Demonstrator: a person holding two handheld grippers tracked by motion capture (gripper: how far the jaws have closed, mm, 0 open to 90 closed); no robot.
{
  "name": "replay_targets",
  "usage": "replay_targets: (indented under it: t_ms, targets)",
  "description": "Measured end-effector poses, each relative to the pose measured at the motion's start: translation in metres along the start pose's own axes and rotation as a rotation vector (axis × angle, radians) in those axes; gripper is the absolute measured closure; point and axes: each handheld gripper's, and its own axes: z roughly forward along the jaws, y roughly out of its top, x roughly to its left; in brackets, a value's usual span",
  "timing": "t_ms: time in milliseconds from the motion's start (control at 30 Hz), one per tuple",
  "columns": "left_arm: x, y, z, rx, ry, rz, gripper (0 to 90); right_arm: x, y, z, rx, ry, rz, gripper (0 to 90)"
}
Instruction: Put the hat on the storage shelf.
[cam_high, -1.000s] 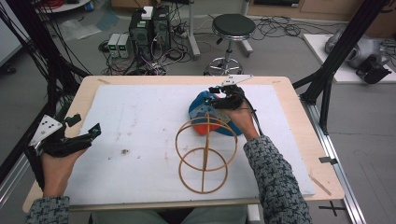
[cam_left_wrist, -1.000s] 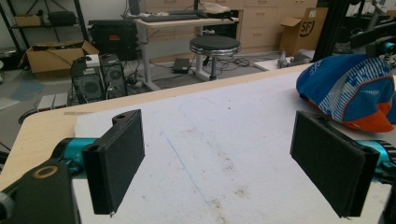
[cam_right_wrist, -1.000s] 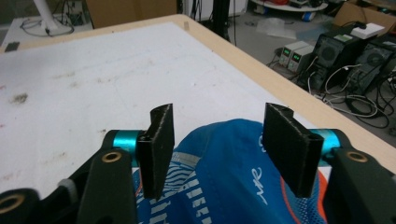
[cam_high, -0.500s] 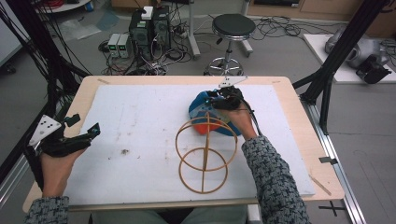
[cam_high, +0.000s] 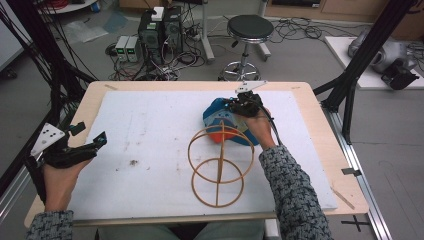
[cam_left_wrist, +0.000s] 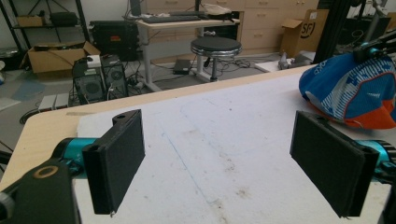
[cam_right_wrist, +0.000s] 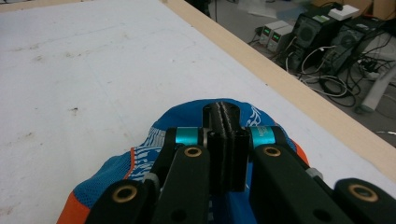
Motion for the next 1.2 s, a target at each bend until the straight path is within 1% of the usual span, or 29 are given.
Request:
replay_targets:
  t_ms: [33, 100, 133, 200, 233, 267, 300, 333, 367, 467, 500, 533, 567, 767, 833, 933, 967, 1000, 1067, 1133, 1200]
  targets:
    - [0.0, 0.0, 0.0, 0.001, 0.0, 0.0, 18.0, 0.0, 0.0, -0.001, -0.005, -0.005, -0.006, 89.6]
    - [0.0, 0.0, 0.0, 0.0, 0.0, 0.001, 18.0, -0.001, 0.002, -0.004, -0.015, -0.012, -0.004, 89.7]
    - [0.0, 0.0, 0.0, 0.0, 0.0, 0.001, 18.0, -0.001, 0.003, -0.009, -0.029, -0.022, 0.005, 89.7]
    - [0.0, 0.0, 0.0, 0.001, 0.0, 0.001, 18.0, -0.002, 0.004, -0.012, -0.045, -0.027, 0.005, 89.7]
    - [0.0, 0.0, 0.0, 0.0, 0.001, 0.0, 18.0, -0.003, 0.005, -0.017, -0.058, -0.034, 0.005, 89.7]
    - [0.0, 0.0, 0.0, 0.001, 0.001, 0.0, 18.0, -0.003, 0.005, -0.017, -0.058, -0.034, 0.005, 89.7]
    - [0.0, 0.0, 0.0, 0.0, 0.0, -0.001, 18.0, -0.006, 0.006, -0.024, -0.08, -0.044, 0.008, 89.7]
    - [0.0, 0.0, 0.0, 0.001, 0.0, 0.001, 18.0, -0.007, 0.007, -0.028, -0.089, -0.049, 0.014, 89.7]
    - [0.0, 0.0, 0.0, 0.0, 0.001, 0.001, 18.0, -0.007, 0.007, -0.028, -0.089, -0.049, 0.014, 89.7]
    - [-0.001, 0.0, 0.0, 0.0, 0.0, -0.001, 18.0, -0.01, 0.008, -0.038, -0.125, -0.061, 0.024, 89.7]
    - [-0.001, 0.0, 0.0, 0.001, 0.0, 0.0, 18.0, -0.011, 0.01, -0.045, -0.154, -0.073, 0.022, 89.7]
    - [0.0, 0.0, 0.0, 0.003, -0.001, 0.002, 18.0, -0.012, 0.01, -0.048, -0.169, -0.08, 0.026, 89.7]
    - [-0.001, 0.0, 0.0, 0.003, -0.001, 0.001, 18.0, -0.012, 0.01, -0.048, -0.169, -0.08, 0.026, 89.7]
    - [0.0, 0.0, 0.0, 0.0, 0.001, -0.002, 18.0, -0.016, 0.013, -0.069, -0.256, -0.096, 0.045, 89.8]
    - [0.0, 0.0, 0.0, 0.001, 0.001, -0.002, 18.0, -0.017, 0.015, -0.076, -0.286, -0.106, 0.04, 89.8]
    - [0.0, 0.0, 0.0, 0.001, 0.001, -0.002, 18.0, -0.017, 0.017, -0.087, -0.318, -0.117, 0.043, 89.8]
    - [0.0, 0.0, 0.0, 0.001, 0.001, -0.002, 18.0, -0.018, 0.018, -0.092, -0.33, -0.119, 0.046, 89.8]
    - [0.0, 0.0, 0.0, 0.002, 0.001, -0.002, 18.0, -0.018, 0.018, -0.094, -0.334, -0.12, 0.047, 89.8]
    - [0.0, 0.0, 0.0, 0.001, 0.002, -0.003, 18.0, -0.019, 0.019, -0.104, -0.359, -0.131, 0.047, 89.8]
    - [0.0, 0.0, 0.0, 0.001, 0.002, -0.003, 18.0, -0.02, 0.019, -0.111, -0.371, -0.145, 0.038, 89.8]
    - [0.0, 0.0, 0.0, 0.003, 0.002, -0.001, 18.0, -0.021, 0.019, -0.12, -0.378, -0.155, 0.04, 89.8]
